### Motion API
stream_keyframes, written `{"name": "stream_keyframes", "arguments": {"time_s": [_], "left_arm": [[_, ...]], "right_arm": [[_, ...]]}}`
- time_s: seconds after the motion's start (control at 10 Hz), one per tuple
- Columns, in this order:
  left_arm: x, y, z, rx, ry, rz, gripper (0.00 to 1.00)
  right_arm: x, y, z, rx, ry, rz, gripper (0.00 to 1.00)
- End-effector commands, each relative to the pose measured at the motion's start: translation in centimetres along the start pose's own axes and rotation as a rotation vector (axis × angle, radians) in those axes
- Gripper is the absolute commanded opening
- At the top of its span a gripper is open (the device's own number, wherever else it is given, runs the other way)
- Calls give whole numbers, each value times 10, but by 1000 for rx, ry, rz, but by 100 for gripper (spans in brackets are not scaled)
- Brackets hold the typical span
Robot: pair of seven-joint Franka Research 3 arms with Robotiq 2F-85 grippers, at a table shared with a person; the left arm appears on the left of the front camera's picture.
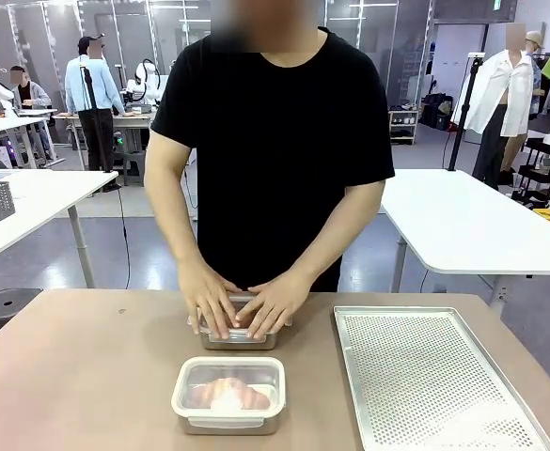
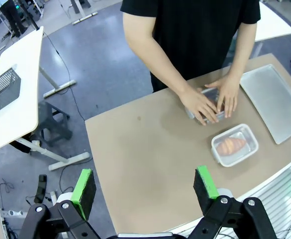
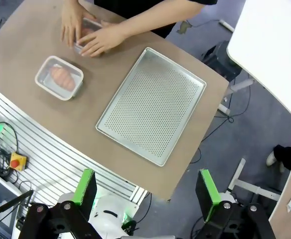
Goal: Place the bread into the airtight container.
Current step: Pick up a Butter Roll and place it into an empty Airtight Container.
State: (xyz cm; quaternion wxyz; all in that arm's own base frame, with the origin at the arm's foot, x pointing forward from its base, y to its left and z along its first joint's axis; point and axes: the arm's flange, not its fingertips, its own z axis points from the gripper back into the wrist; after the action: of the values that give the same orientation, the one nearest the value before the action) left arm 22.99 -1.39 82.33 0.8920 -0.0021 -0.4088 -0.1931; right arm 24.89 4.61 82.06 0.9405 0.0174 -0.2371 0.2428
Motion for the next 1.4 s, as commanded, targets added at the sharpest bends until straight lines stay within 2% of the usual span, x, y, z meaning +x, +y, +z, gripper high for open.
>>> {"name": "stream_keyframes", "arguments": {"time_s": [0.0,1.3], "left_arm": [[1,1,1,1,0,-3,100],[1,1,1,1,0,-3,100]], "right_arm": [[0,-2,0,-3,-3,18,100],[0,-2,0,-3,-3,18,100]]}}
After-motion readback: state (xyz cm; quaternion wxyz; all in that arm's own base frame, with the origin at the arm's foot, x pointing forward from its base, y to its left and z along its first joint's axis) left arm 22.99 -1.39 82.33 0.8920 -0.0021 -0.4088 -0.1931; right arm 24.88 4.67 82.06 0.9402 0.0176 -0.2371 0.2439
